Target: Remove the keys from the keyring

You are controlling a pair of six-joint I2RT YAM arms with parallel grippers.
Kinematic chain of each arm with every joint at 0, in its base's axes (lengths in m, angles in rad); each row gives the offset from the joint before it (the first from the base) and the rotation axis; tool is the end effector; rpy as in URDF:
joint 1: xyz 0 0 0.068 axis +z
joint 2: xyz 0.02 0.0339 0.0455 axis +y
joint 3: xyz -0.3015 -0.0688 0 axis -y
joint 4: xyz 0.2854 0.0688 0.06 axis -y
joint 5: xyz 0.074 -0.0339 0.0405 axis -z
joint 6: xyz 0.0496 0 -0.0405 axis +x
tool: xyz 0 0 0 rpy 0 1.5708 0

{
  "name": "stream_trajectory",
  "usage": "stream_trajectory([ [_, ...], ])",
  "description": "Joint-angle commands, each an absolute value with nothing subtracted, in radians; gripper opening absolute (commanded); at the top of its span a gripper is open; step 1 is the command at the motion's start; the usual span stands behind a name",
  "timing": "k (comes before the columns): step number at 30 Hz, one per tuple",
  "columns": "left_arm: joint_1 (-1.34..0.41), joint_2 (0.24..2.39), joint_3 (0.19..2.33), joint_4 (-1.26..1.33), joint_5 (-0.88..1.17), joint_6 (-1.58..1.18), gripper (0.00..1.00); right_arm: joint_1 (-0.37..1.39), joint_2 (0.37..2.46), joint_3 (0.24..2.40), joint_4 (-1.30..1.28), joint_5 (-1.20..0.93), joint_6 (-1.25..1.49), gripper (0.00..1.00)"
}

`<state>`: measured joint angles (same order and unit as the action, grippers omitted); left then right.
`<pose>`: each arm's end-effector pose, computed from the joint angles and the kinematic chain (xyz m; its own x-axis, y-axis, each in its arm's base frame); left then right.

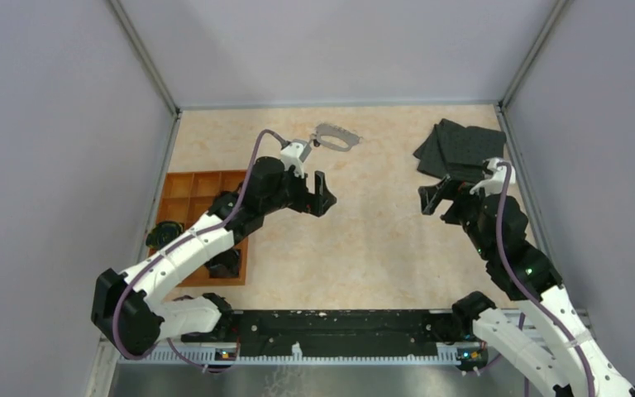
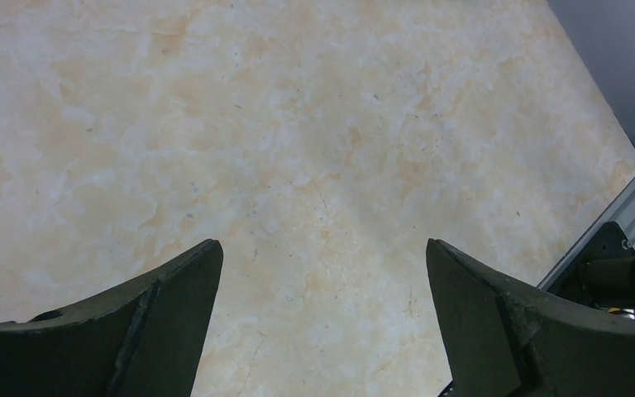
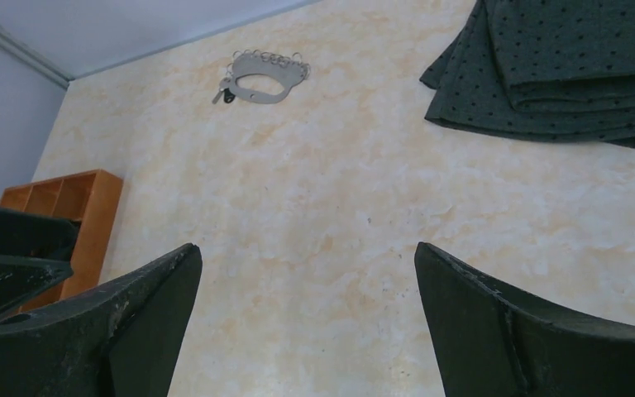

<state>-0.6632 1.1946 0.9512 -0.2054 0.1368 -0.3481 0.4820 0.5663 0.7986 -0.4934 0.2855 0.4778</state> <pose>0.2414 -0.1972 0.3299 -0.5625 0.0106 -0.8267 0.5477 0.7539 -0.3630 0.1367 0.0557 0.3680 -0.2968 0.3427 -0.8913 -0.0757 0.9220 0.3797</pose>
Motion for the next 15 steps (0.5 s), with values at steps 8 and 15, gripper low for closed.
stream_trajectory([
  [8,-0.666,1.163,0.935,-0.178,0.035,-0.347,0.99,0.485,0.584,0.830,-0.493,0.280,0.418,0.99],
  [15,-0.665,1.238,0.966,-0.093,0.024,-0.319,0.99,0.485,0.618,0.811,-0.441,0.236,0.399,0.99],
])
